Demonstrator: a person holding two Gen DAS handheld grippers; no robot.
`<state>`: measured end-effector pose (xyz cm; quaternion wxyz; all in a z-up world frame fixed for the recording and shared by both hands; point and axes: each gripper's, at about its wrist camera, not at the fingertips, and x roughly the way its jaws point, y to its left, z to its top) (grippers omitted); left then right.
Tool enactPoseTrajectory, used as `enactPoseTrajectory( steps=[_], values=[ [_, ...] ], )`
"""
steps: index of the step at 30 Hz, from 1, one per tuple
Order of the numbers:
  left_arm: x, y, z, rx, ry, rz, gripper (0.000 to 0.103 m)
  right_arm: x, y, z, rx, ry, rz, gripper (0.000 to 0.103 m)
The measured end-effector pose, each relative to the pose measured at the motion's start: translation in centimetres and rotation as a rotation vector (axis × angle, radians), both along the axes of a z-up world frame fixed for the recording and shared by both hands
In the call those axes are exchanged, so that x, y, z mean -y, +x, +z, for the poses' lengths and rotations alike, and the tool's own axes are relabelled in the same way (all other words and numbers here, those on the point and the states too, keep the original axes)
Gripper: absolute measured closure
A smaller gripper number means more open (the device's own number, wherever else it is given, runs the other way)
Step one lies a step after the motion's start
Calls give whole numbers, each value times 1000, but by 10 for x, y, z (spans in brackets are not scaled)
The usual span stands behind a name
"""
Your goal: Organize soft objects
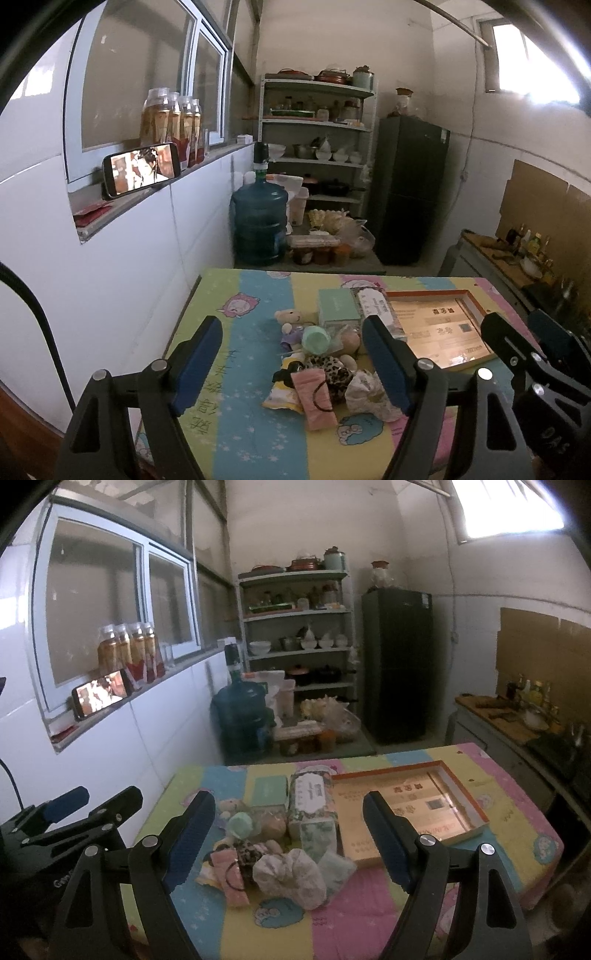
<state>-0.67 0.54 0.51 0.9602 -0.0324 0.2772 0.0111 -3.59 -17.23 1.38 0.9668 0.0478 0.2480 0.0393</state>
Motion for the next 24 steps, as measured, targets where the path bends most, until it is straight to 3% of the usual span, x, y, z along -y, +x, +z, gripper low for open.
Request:
enactPoseTrajectory(
  steps=[24],
  values=[
    [3, 32, -10, -60, 2, 73, 25, 23, 30, -17, -49, 1, 20, 20]
  ],
)
